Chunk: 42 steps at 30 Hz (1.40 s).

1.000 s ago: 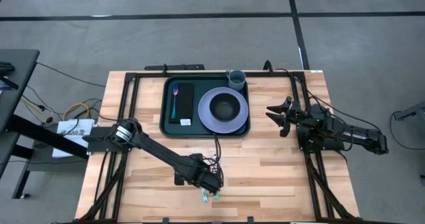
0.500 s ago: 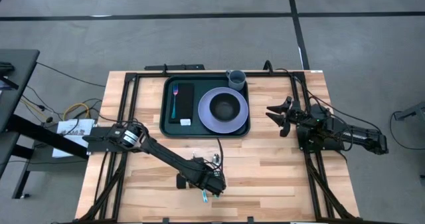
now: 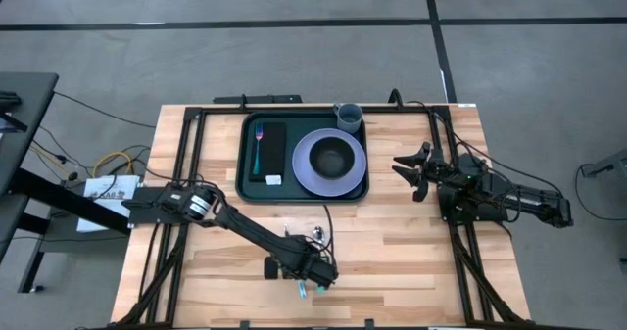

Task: Set up tray
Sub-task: Put the green spoon to the right of the purple fork on the black napkin

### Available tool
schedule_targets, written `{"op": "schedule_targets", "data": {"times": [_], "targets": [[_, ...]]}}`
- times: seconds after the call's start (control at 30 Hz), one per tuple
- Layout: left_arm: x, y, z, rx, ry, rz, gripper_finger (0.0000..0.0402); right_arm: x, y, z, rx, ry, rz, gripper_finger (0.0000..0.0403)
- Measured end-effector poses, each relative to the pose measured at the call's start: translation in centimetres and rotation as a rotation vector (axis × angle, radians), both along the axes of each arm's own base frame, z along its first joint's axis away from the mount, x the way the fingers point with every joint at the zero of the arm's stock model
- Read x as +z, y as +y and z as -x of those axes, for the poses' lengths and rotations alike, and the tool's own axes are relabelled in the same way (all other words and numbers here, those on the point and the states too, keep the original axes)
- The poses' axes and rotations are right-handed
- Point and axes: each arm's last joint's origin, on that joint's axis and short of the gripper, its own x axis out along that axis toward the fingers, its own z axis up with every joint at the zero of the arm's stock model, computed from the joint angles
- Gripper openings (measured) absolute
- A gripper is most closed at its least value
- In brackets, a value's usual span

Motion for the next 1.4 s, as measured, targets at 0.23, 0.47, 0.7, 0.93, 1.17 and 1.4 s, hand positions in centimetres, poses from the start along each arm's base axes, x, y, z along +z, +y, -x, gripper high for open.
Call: {"op": "schedule_targets", "data": {"times": [0.23,0.47,0.7,0.93,1.17,1.4], "targets": [[0.6,0.1,-0.3,-0.048,-0.011,-0.062,0.0015,0.0,0.0,0.0,0.000,0.000,0.000,0.0137],[1.5,0.4,0.0,-0.040,-0.013,-0.081,0.0013,0.0,0.0,0.0,0.000,0.000,0.000,0.0137],[1.8,0.6,0.2,-0.035,-0.002,-0.104,0.0012,0.0,0.0,0.0,0.000,0.000,0.000,0.0137],[1.7,0.6,0.1,-0.047,-0.008,-0.101,0.0016,0.0,0.0,0.0,0.000,0.000,0.000,0.0139],[1.7,0.7,0.0,-0.077,-0.003,-0.089,0.0100,0.0,0.0,0.0,0.000,0.000,0.000,0.0137],[1.8,0.8,0.2,-0.077,0.010,-0.088,0.0183,0.0,0.0,0.0,0.000,0.000,0.000,0.0139]]}}
